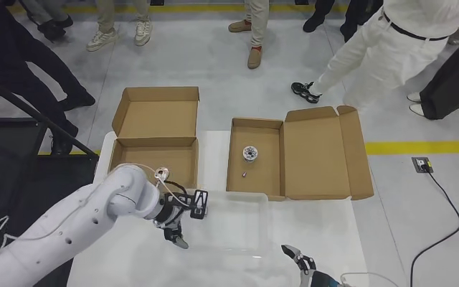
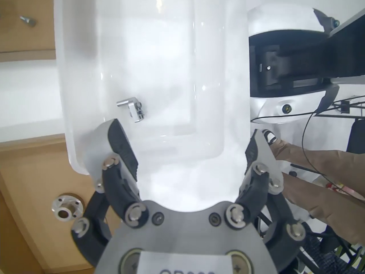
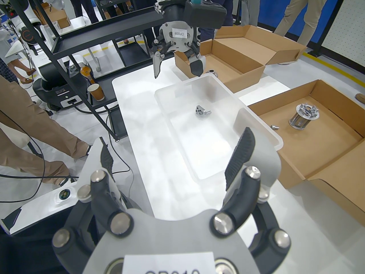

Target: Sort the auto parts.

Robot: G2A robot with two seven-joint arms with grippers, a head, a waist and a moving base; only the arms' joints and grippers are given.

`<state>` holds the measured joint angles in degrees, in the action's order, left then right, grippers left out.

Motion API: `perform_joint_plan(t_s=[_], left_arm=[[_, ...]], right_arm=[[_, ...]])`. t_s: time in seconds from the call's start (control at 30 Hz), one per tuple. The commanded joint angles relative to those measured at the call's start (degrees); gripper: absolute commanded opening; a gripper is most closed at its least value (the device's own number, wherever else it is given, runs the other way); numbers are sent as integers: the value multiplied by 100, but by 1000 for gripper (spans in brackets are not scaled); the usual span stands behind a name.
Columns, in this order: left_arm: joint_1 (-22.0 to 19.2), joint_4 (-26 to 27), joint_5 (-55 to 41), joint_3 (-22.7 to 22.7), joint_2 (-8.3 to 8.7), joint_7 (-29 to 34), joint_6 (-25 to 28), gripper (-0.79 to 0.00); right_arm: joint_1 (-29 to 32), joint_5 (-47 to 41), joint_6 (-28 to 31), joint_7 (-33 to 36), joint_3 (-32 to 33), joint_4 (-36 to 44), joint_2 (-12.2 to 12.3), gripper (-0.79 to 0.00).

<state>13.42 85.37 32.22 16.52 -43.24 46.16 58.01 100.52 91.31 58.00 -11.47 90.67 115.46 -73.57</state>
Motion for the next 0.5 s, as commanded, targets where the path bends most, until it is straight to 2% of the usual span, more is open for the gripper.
perform_joint_plan(t_s=[0.0,0.1,0.17,0.47], left_arm=[[-122,-215,209,-196,-195,12,-1,0],[-243,-573,538,-394,-473,25,-23,0],[-269,-827,409,-442,-655,-94,-25,0],[-279,-865,373,-446,-683,-110,-21,0]], right_arm=[[0,0,0,0,0,0,0,0],[0,0,0,0,0,0,0,0],[0,0,0,0,0,0,0,0],[0,0,0,0,0,0,0,0]])
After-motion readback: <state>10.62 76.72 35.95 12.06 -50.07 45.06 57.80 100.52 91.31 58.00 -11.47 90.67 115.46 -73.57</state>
